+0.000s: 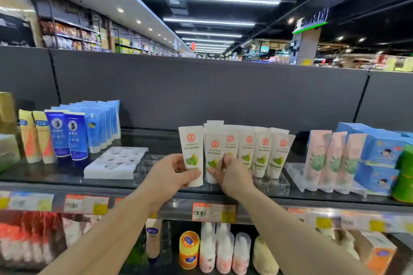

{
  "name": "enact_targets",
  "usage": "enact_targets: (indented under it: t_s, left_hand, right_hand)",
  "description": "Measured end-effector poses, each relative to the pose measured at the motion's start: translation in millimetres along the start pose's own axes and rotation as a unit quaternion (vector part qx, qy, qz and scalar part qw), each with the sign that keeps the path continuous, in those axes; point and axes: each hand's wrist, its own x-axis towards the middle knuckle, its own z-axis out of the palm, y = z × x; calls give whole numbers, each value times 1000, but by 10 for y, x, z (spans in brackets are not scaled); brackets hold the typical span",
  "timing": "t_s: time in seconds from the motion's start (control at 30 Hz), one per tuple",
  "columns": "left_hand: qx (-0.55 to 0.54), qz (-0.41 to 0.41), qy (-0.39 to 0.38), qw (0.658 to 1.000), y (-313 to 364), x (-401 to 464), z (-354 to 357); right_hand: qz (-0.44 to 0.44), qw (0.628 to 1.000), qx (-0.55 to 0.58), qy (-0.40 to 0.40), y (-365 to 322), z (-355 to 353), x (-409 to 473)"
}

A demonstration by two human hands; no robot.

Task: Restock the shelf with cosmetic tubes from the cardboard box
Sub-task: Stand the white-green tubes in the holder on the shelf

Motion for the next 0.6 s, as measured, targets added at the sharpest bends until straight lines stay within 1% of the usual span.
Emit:
enact_targets:
  t_s: [0.07, 0.1, 0.17, 0.2, 0.23, 0.27, 0.3, 0.33, 0.37, 0.43, 0.47, 0.5, 0.57, 0.6]
  left_hand:
    - [1, 3, 4, 1000, 15, 1, 29]
    - [-2, 8, 6, 1000, 24, 2, 43]
    - [-1, 29, 9, 1000, 53, 0, 85]
    - [7, 44, 7, 999, 76, -2, 117]
    - [19, 61, 3, 998, 98, -5, 159]
    - [33, 78, -5, 996, 117, -7, 209]
    - [44, 95, -14, 994, 136, -13, 263]
    - [55, 112, -23, 992, 145, -11, 310]
    - [69, 125, -29, 989, 144, 2, 348]
    - [121, 136, -19, 983, 117, 46, 372]
    - [176, 135, -6, 975, 85, 78, 355]
    - [253, 136, 7, 958, 38, 110, 324]
    - [393, 170, 22, 903, -77, 150, 268]
    - [429, 196, 20, 882, -137, 162, 257]
  right_hand:
    - [5, 999, 48, -2, 23, -44, -30]
    - [5, 995, 93, 21, 32, -89, -75]
    - [-7, 977, 189, 97, 31, -210, -220]
    - [-18, 964, 240, 111, 19, -268, -302]
    - [-30, 954, 284, 90, -4, -309, -379]
    - [-42, 950, 307, 46, -40, -328, -445]
    - [-54, 949, 311, 0, -69, -324, -489]
    - [-61, 949, 308, -25, -84, -319, -510]
    - [-64, 950, 305, -28, -83, -331, -500]
    - [-59, 950, 306, 13, -47, -421, -427]
    - [-50, 952, 301, 39, -15, -487, -381]
    - [-37, 955, 288, 60, 30, -538, -324]
    - [-17, 968, 238, 75, 115, -581, -232]
    - [-12, 976, 208, 70, 156, -561, -196]
